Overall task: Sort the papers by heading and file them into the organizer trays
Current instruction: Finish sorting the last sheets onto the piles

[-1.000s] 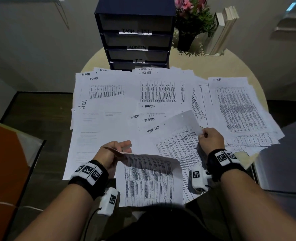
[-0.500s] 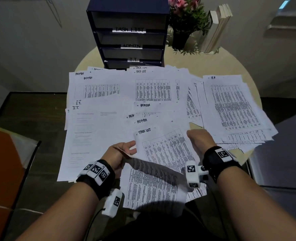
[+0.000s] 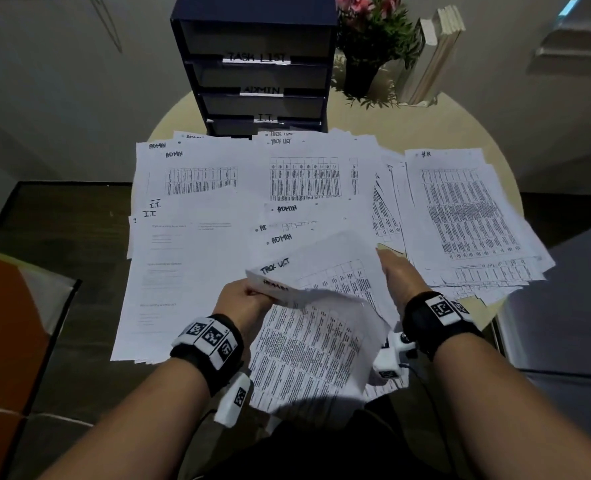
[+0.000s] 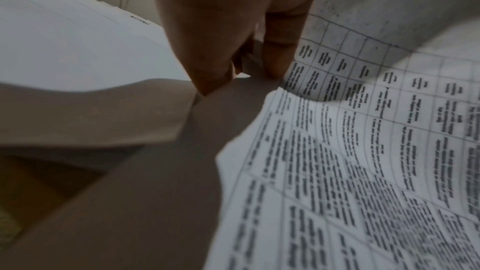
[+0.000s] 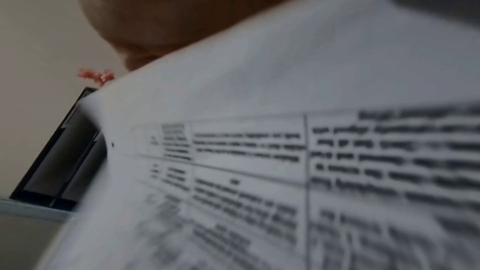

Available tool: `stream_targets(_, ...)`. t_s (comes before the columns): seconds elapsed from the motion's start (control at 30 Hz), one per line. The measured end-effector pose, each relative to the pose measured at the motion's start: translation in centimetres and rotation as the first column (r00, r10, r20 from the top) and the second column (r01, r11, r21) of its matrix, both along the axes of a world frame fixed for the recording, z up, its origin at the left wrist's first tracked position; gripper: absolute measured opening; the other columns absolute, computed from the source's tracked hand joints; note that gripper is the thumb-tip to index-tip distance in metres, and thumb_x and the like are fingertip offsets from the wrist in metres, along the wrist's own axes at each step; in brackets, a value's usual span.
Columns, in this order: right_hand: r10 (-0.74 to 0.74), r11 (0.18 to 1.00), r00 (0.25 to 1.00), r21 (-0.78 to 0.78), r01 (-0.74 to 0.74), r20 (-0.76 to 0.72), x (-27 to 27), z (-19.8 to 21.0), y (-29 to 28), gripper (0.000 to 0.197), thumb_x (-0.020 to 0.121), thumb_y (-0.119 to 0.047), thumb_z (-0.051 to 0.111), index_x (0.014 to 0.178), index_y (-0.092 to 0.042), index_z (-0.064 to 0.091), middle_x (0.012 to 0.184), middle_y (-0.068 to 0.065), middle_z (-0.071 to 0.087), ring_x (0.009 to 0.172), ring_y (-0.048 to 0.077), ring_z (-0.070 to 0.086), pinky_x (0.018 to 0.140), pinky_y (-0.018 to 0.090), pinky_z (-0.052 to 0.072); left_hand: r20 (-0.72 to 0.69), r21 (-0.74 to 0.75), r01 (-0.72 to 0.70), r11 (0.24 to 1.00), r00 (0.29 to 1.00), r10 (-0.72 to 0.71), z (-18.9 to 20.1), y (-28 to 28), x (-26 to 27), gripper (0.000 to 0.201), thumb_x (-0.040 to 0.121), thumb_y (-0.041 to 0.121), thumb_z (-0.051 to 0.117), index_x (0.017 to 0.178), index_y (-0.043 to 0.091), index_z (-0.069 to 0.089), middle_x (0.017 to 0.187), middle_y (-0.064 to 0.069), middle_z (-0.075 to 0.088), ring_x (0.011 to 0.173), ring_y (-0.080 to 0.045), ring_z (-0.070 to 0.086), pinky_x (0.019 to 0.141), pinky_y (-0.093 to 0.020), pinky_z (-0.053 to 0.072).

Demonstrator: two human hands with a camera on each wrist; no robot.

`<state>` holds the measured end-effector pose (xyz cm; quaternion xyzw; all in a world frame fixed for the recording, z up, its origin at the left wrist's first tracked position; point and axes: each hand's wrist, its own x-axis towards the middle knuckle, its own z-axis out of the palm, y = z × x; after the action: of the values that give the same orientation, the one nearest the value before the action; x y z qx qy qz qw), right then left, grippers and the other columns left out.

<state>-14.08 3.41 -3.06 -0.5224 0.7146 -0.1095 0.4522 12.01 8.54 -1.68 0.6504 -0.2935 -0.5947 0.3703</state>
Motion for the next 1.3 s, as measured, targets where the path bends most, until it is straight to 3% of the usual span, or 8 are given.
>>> stream_targets(0.1,-0.027,0.995,0.965,-0.105,0.0,-0.26,-0.7,-0.1,-0.5,0.043,0.084,-0.027,0.069,0.123,-0.015,0.057,0.122,0.014,0.049,0.113,0.035,0.056,0.097,0.038,0.046,0.009,0.025,-0.09,0.996,0.996,0.089,-1.5,-0.2,1.3,0.035,0.072,-0.022,0.056,0.068,0.007,0.076,0.075,-0.017,0.073,0.081,-0.037,0.07,0.085,-0.045,0.056)
stream_targets(0.27,0.093,0.994,0.904,-0.019,-0.111,-0.416,0.2,-1.6,0.4,0.06,0.092,-0.01,0.047,0.145,-0.032,0.028,0.131,0.019,0.043,0.111,0.038,0.051,0.095,0.044,0.046,0.018,0.049,-0.066,0.997,0.998,0.065,-2.2,0.0,2.7,0.036,0.076,-0.022,0.056,0.082,0.01,0.073,0.092,-0.019,0.073,0.092,-0.037,0.068,0.096,-0.051,0.05)
stream_targets(0.37,-0.008,0.994,0.927,-0.106,-0.034,-0.374,0.2,-1.8,0.5,0.06,0.09,-0.003,0.049,0.143,-0.022,0.029,0.12,0.014,0.054,0.098,0.033,0.057,0.083,0.037,0.048,0.015,0.044,-0.028,0.999,0.999,0.028,-1.8,0.3,2.8,0.032,0.079,-0.017,0.063,0.084,0.013,0.072,0.088,-0.02,0.066,0.084,-0.029,0.062,0.095,-0.048,0.049)
stream_targets(0.5,-0.198,0.97,0.931,-0.196,0.142,-0.307,-0.9,-0.9,0.2,0.024,0.093,-0.003,0.049,0.117,-0.007,0.048,0.095,0.011,0.058,0.082,0.029,0.056,0.068,0.029,0.039,-0.007,0.024,-0.066,0.998,0.998,0.066,-1.3,0.4,2.5,0.026,0.08,-0.018,0.066,0.09,0.005,0.069,0.091,-0.024,0.071,0.085,-0.033,0.069,0.088,-0.042,0.054)
stream_targets(0.7,-0.292,0.93,0.9,-0.317,0.187,-0.324,-2.6,0.5,-0.4,0.012,0.096,-0.006,0.051,0.085,-0.009,0.052,0.084,0.013,0.059,0.073,0.027,0.053,0.063,0.028,0.036,0.029,-0.001,-0.107,0.994,0.994,0.107,-1.8,0.1,2.6,0.015,0.075,0.001,0.072,0.078,0.015,0.072,0.082,-0.018,0.064,0.077,-0.028,0.059,0.08,-0.038,0.049)
stream_targets(0.97,-0.487,0.712,0.869,-0.614,0.34,-0.083,-3.2,5.2,-0.4,0.011,0.099,-0.008,0.047,0.101,-0.013,0.056,0.091,0.004,0.06,0.083,0.024,0.056,0.07,0.027,0.038,0.039,-0.088,-0.175,0.981,0.983,0.179,-1.3,-0.5,3.5,0.021,0.074,0.004,0.07,0.084,0.021,0.075,0.087,-0.018,0.064,0.083,-0.026,0.061,0.091,-0.041,0.052)
stream_targets(1.1,-0.441,0.517,0.895,-0.798,0.309,0.061,-3.1,8.5,-1.5,0.038,0.086,0.015,0.041,0.107,-0.013,0.054,0.102,0.007,0.056,0.084,0.016,0.056,0.07,0.012,0.042,-0.037,-0.176,-0.316,0.932,0.948,0.315,0.3,-1.6,3.5,0.02,0.088,-0.013,0.059,0.085,0.006,0.064,0.079,-0.005,0.068,0.071,-0.009,0.066,0.076,-0.02,0.056)
stream_targets(1.3,-0.102,0.751,0.969,-0.622,0.222,0.224,0.4,9.5,-1.4,0.038,0.084,0.016,0.048,0.08,-0.016,0.069,0.092,0.0,0.063,0.079,-0.002,0.064,0.078,0.018,0.048,-0.157,-0.178,-0.419,0.89,0.905,0.395,0.9,-2.9,2.8,0.024,0.089,-0.014,0.058,0.083,0.008,0.065,0.069,0.007,0.069,0.073,-0.008,0.064,0.072,-0.015,0.054)
